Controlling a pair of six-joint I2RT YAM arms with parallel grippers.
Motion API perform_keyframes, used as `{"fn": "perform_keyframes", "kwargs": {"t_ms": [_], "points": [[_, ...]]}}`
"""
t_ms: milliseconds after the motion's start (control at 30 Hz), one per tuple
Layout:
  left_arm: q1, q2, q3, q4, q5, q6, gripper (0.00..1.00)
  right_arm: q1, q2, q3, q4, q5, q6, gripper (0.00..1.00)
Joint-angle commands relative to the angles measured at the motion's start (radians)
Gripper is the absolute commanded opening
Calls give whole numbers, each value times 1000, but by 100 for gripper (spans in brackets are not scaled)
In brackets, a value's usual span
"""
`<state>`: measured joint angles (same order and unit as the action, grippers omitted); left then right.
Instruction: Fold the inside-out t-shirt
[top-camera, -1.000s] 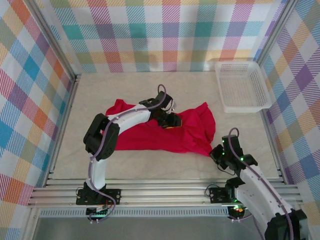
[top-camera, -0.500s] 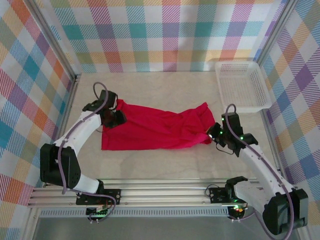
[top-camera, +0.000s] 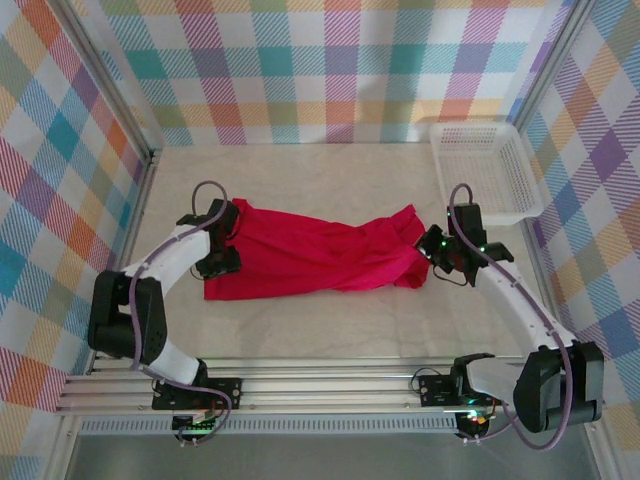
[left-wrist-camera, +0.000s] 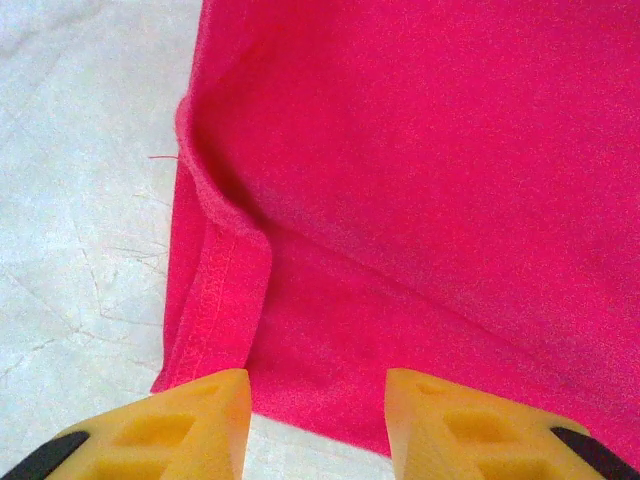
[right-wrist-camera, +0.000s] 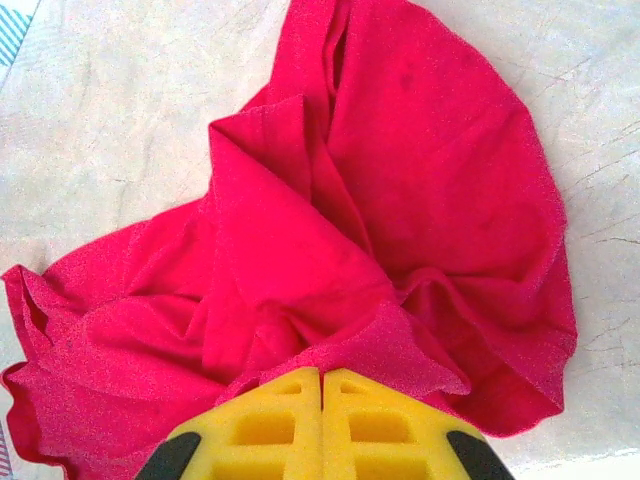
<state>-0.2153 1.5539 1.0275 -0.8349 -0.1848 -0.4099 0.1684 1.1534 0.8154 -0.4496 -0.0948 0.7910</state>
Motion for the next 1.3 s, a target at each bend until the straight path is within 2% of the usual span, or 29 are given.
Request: {"fn": "perform_keyframes", "kwargs": {"t_ms": [0, 467, 567, 700, 800, 867, 1000, 1100, 1200, 1267], "points": [[-4, 41, -12, 21, -35, 22, 40, -19, 6, 28, 15, -35, -27, 0], [14, 162, 35, 2, -127, 61, 41, -105, -15, 5, 11, -90, -23, 0], [16, 189, 47, 5, -131, 63, 38, -115, -15, 12, 3, -102, -26, 0], [19, 196, 49, 11, -143, 65, 27, -126, -26, 8, 2, -106, -29, 0], [24, 188, 57, 6, -149, 67, 8, -131, -29, 2, 3, -113, -27, 0], [24, 170, 64, -5, -158, 69, 0, -132, -27, 1, 5, -123, -26, 0], [24, 108, 115, -69, -191, 77, 0, -135, -21, 14, 3, -136, -27, 0], [26, 3, 180, -93, -201, 86, 0, -136, -14, 59, -9, -136, -40, 0], [62, -127, 275, -50, -119, 88, 0, -145, 8, 154, -21, -122, -68, 0], [124, -198, 364, 0, -32, 77, 0, -166, 36, 252, -37, -120, -83, 0]]}}
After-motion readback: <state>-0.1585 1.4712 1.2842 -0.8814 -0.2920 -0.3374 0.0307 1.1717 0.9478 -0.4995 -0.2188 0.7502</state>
